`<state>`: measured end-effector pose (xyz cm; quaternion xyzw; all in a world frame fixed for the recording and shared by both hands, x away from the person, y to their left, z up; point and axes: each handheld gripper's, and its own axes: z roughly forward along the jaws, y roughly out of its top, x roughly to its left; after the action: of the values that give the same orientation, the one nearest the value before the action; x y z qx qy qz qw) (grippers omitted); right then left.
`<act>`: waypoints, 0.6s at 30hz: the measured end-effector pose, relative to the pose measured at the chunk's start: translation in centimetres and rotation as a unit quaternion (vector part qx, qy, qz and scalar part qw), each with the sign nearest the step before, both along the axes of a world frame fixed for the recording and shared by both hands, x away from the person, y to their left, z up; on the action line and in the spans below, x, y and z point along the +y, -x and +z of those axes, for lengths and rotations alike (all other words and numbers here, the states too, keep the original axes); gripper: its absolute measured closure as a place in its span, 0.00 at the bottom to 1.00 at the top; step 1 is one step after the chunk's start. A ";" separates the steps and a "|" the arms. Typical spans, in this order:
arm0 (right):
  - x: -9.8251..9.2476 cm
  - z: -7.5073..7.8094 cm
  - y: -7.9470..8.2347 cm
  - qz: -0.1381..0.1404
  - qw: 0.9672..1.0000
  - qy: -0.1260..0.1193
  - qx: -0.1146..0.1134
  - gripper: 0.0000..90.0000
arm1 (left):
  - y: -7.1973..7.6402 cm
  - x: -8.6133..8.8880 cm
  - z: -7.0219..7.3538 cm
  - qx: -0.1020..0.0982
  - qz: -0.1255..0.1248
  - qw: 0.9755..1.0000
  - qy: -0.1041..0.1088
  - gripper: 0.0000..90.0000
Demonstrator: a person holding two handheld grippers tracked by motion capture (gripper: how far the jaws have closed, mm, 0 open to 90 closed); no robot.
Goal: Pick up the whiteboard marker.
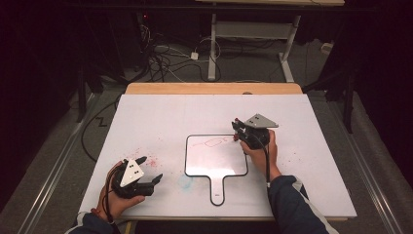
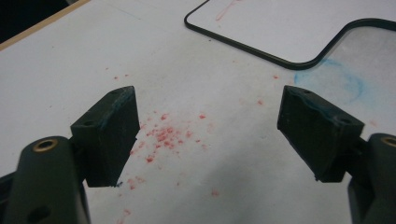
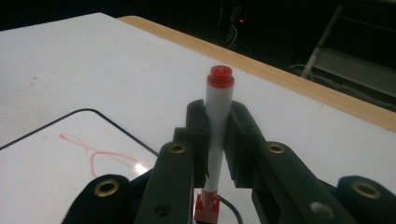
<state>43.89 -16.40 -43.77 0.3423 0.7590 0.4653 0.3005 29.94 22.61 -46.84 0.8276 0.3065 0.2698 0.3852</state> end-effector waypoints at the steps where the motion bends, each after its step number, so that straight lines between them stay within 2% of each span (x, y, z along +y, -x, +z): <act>1: 0.1 0.0 0.0 -0.001 1.000 0.000 -0.002 0.91 | 0.0 0.0 0.0 0.000 0.000 1.000 -0.001 0.22; 3: 0.3 -0.1 -0.1 0.000 1.000 0.004 -0.005 0.91 | 0.1 0.1 -0.1 0.009 0.002 1.000 -0.001 0.22; 12: 2.2 0.0 -0.2 0.025 1.000 -0.005 -0.001 0.91 | 0.2 0.0 -0.1 0.010 -0.002 1.000 -0.004 0.22; 14: 2.9 0.0 -0.2 0.030 1.000 -0.003 0.001 0.91 | 0.1 0.0 -0.1 0.004 -0.005 1.000 -0.008 0.22; 18: 4.4 -0.1 -0.4 0.047 0.999 -0.023 0.014 0.91 | 0.0 0.0 -0.1 0.005 -0.007 1.000 -0.008 0.22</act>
<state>44.28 -12.00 -43.87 0.3198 0.7673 0.4916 0.2594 29.89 22.60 -46.94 0.8340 0.3003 0.2655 0.3792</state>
